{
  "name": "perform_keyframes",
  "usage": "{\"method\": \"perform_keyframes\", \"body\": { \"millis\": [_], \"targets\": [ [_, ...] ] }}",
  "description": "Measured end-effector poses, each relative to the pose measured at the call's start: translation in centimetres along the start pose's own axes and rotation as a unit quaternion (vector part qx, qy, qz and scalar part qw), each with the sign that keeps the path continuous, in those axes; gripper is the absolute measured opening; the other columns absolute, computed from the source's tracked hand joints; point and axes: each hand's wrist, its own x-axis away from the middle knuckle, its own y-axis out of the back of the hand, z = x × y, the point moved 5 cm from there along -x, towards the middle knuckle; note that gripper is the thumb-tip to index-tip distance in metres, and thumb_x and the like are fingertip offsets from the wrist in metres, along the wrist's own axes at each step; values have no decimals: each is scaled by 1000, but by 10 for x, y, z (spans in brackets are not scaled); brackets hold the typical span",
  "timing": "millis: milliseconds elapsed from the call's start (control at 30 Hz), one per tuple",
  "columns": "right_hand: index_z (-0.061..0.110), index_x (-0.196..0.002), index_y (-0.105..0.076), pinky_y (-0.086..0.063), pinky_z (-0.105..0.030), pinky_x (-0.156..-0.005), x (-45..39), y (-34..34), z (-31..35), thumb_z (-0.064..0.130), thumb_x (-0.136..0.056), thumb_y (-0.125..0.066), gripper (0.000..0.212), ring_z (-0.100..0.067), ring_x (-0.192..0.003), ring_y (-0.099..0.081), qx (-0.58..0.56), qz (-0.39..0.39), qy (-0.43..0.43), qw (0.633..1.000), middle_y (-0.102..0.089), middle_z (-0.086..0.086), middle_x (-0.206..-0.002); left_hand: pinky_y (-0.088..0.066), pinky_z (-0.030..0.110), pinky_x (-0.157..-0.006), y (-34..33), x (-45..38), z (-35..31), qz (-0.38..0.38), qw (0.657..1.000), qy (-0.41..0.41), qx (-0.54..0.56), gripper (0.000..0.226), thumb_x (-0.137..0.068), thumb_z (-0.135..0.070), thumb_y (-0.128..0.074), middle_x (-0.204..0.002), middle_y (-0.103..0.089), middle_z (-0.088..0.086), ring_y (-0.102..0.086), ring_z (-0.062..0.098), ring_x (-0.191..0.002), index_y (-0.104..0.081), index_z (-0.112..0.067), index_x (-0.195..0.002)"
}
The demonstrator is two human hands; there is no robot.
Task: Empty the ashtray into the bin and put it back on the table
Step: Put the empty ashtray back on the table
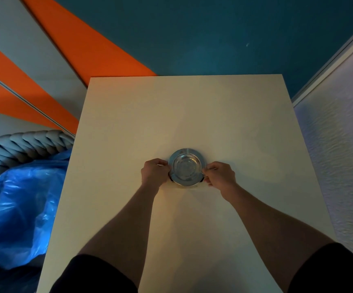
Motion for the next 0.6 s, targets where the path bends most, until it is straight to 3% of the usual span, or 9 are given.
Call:
{"method": "perform_keyframes", "body": {
  "millis": [100, 300, 600],
  "targets": [
    [21, -68, -69, -58, -28, -51, 0, 2, -1, 19, -80, -71, 12, -13, -50, -69, -14, 1, -4, 1000, -72, -5, -61, -60, 32, -62, 1, -2, -1, -5, 1000, -3, -2, 7, -75, -20, -71, -73, -74, 6, -66, 21, -57, -74, -18, -81],
    [21, -66, -68, -62, -43, -74, -5, 2, 7, 24, -79, -65, 14, -25, -66, -74, 6, -14, 16, 1000, -74, -7, -64, -61, 37, -72, 0, -2, -9, -10, 999, -28, -26, 7, -75, -26, -65, -82, -75, 7, -69, 30, -77, -71, -29, -73],
    [25, -64, -68, -62, -47, -78, -8, 1, 10, 18, -79, -64, 17, -28, -68, -75, 7, -17, 15, 1000, -74, -7, -65, -60, 41, -79, 0, -1, -7, 0, 999, -24, -22, 14, -77, -17, -70, -89, -76, 9, -71, 31, -88, -76, -20, -89]
  ]
}}
